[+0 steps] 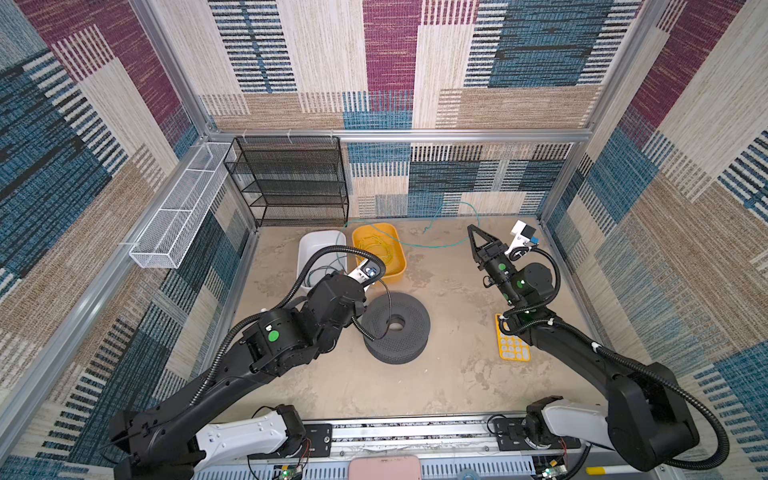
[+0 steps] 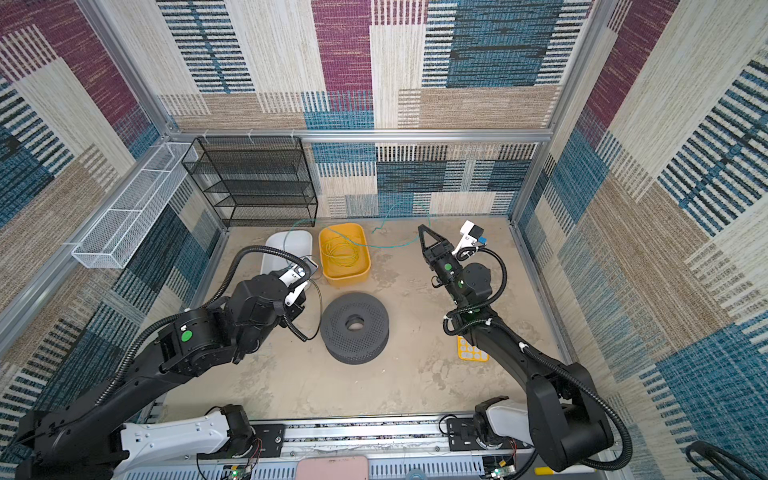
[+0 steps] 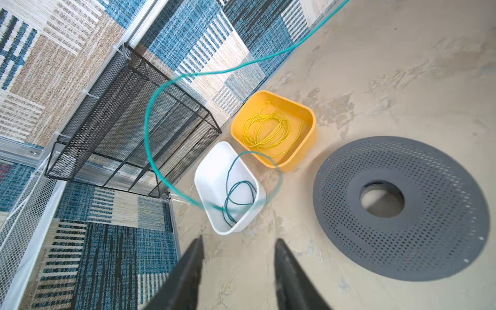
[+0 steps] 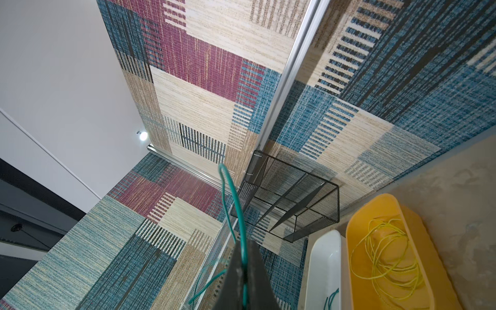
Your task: Wrap the cables
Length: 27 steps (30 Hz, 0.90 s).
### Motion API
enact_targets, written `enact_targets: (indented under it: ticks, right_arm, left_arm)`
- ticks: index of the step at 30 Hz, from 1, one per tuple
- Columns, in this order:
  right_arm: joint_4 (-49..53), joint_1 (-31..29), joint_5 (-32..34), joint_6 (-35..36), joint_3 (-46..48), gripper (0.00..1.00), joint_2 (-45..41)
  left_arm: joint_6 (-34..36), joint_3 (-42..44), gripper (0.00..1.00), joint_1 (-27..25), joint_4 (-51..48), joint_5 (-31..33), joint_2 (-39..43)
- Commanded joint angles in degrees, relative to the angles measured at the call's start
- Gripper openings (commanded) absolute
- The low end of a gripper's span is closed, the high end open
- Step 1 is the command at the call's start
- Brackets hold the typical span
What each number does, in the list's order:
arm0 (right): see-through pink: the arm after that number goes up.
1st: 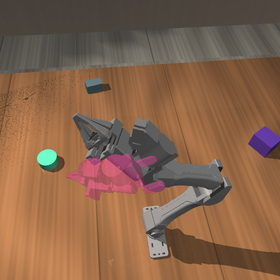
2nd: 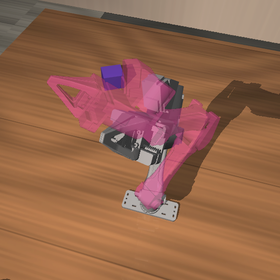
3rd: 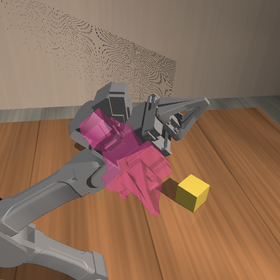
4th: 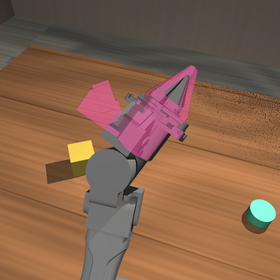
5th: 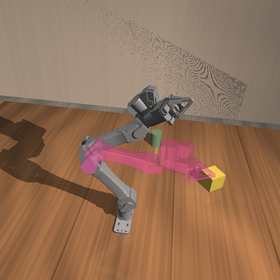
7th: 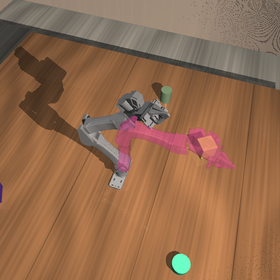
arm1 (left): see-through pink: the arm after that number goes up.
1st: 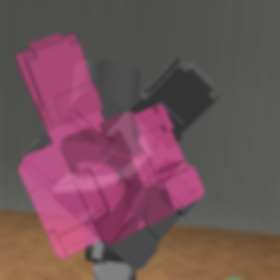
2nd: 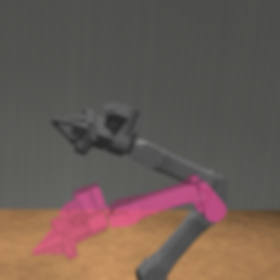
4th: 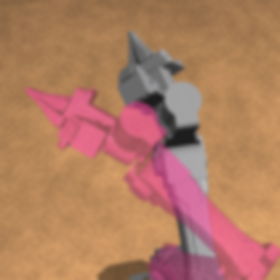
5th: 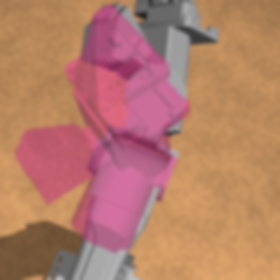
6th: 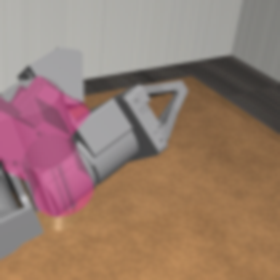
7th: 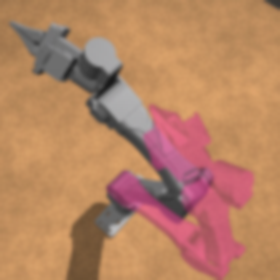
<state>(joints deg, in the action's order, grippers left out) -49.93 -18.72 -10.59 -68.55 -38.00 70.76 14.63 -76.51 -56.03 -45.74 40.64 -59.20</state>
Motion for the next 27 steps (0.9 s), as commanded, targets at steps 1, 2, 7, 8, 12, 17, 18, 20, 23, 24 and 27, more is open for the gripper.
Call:
enact_targets:
  ticks: [1, 2, 7, 8, 12, 17, 18, 20, 23, 24, 27]
  right_arm:
    - [0.2, -0.4, -1.7, 2.6, 0.5, 0.00, -1.7]
    - [0.5, -0.5, -1.8, 2.9, 0.6, 0.00, -2.0]
    - [1.9, -0.5, -3.6, 5.7, 0.8, 0.00, -4.1]
    - [2.2, -0.5, -3.9, 6.0, 0.9, 0.00, -4.5]
    - [2.1, -0.5, -5.7, 5.8, 1.7, 0.00, -5.6]
    - [3.0, -0.5, -6.6, 5.6, 3.1, 0.00, -7.8]
    - [3.3, -0.5, -6.7, 5.7, 3.0, 0.00, -8.3]
    - [3.6, -0.4, -6.9, 5.9, 3.1, 0.00, -9.3]
    - [3.5, -0.4, -6.4, 6.1, 3.6, 0.00, -10.5]
    - [3.4, -0.5, -6.3, 6.3, 3.5, 0.00, -10.7]
    - [3.1, -0.4, -6.7, 6.4, 3.9, 0.00, -10.8]
  left_arm:
    - [-0.5, -3.9, 0.64, 0.0, -1.5, -4.0, 0.5]
    - [0.1, -5.1, 0.64, 0.0, -1.5, -4.5, 0.3]
    - [1.2, -11.6, 0.65, 0.0, -1.5, -9.2, -3.1]
    - [0.8, -12.6, 0.65, 0.0, -1.3, -10.1, -4.2]
    - [0.4, -12.6, 0.67, 0.0, 3.1, -14.6, -9.2]
    - [2.8, -8.8, 0.72, 0.0, 12.2, -13.4, -13.5]
    - [0.5, -7.6, 0.74, 0.4, 14.2, -15.2, -13.3]
    - [-5.3, -4.4, 0.76, 2.0, 16.9, -23.9, -11.6]
    - [-12.3, 2.1, 0.78, 2.7, 23.2, -29.8, -8.6]
    - [-15.0, 4.8, 0.79, 3.3, 25.9, -31.8, -7.5]
    - [-23.8, 10.3, 0.79, 7.3, 31.2, -38.9, -4.8]
